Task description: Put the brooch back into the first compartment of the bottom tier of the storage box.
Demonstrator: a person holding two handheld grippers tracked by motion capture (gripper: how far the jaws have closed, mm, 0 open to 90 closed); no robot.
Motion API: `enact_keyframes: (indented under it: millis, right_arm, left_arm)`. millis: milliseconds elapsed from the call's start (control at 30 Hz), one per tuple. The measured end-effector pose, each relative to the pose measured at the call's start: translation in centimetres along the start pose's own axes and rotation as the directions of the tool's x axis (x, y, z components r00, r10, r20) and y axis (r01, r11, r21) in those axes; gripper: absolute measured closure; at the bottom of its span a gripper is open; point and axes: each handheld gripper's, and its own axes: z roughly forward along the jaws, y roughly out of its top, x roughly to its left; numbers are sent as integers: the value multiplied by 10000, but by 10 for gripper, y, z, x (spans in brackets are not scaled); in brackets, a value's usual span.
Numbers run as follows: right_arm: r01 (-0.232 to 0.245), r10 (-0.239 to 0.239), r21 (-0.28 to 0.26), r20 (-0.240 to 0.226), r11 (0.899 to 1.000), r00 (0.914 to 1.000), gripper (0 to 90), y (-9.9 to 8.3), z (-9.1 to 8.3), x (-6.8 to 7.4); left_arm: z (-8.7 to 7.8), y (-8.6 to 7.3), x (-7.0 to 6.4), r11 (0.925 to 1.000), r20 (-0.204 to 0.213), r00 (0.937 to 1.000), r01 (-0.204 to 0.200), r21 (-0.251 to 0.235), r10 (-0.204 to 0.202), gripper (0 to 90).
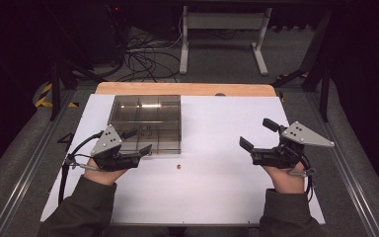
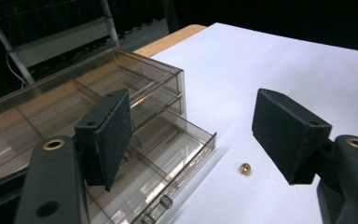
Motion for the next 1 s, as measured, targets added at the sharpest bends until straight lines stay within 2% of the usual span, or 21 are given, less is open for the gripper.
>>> enact_keyframes:
  millis: [300, 767, 1000]
  right_arm:
    - [-5, 5, 53, 34, 10000, 10000, 19, 0, 0, 0]
    - [-12, 11, 144, 25, 9999, 10000, 21, 0, 1, 2]
    - [66, -67, 188, 29, 9998, 10000, 25, 0, 2, 2]
  left_arm:
    - [16, -6, -8, 9993, 367, 9993, -95, 350, 82, 330]
    - [32, -12, -17, 9980, 775, 9970, -121, 620, 73, 362]
    - [40, -16, -18, 9981, 1014, 9947, 84, 614, -147, 375]
